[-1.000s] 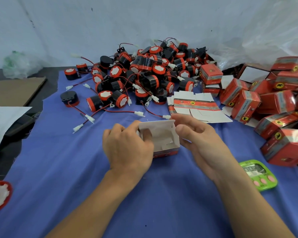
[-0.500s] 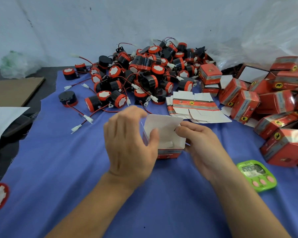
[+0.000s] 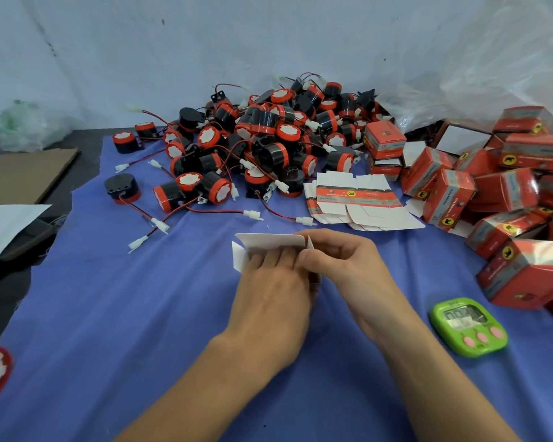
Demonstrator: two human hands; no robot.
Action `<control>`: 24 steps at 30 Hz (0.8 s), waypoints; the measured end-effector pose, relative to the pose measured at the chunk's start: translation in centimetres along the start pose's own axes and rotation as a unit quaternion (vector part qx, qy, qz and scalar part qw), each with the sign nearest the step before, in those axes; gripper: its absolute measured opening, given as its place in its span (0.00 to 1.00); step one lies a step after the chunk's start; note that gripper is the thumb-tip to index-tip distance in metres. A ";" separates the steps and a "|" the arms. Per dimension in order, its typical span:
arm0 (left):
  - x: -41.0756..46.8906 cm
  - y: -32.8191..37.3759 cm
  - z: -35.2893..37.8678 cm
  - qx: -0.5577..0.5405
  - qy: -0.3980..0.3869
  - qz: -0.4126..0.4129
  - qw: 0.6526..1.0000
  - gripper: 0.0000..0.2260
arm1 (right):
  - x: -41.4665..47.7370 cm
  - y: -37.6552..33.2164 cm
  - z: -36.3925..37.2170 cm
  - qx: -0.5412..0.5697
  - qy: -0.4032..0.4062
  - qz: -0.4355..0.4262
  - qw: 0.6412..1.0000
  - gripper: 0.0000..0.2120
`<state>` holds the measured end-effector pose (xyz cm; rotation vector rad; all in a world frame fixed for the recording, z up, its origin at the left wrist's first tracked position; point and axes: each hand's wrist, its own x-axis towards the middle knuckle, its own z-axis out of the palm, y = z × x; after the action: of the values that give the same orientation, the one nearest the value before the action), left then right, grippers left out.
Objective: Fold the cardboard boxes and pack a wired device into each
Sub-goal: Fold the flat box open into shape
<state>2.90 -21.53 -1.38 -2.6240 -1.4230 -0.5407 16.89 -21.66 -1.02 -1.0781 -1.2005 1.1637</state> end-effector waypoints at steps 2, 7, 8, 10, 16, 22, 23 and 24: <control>0.1 0.0 0.0 -0.017 0.014 -0.008 1.000 0.15 | 0.0 0.0 -0.1 0.004 -0.002 0.000 1.000 0.13; 0.0 0.1 -0.2 -0.047 0.035 -0.010 0.998 0.14 | -0.1 -0.3 -0.2 0.007 -0.007 0.004 1.000 0.12; -0.1 0.1 -0.2 -0.052 0.038 -0.008 0.998 0.14 | -0.1 -0.3 -0.3 0.006 -0.006 0.011 1.000 0.12; -0.1 0.0 -0.5 -0.062 0.028 -0.002 0.998 0.12 | -0.1 -0.3 -0.4 0.003 0.001 0.025 1.000 0.12; -0.1 -0.8 -1.3 -0.094 -0.029 -0.010 0.995 0.08 | -0.2 -0.4 -0.4 -0.009 0.018 0.039 0.999 0.09; -0.3 -0.4 -0.9 -0.099 -0.020 -0.029 0.994 0.13 | -0.1 -0.4 -0.5 -0.011 0.020 0.040 0.999 0.09; -0.3 -0.3 -0.8 -0.097 -0.019 -0.036 0.995 0.18 | -0.1 -0.4 -0.5 -0.009 0.018 0.041 0.999 0.09; -0.3 -0.2 -0.8 -0.098 -0.017 -0.043 0.994 0.22 | -0.1 -0.4 -0.5 -0.004 0.018 0.043 0.999 0.09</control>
<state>2.39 -21.87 -0.80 -2.7414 -1.5746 -0.6810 17.38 -21.79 -0.67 -1.1612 -1.1419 1.2006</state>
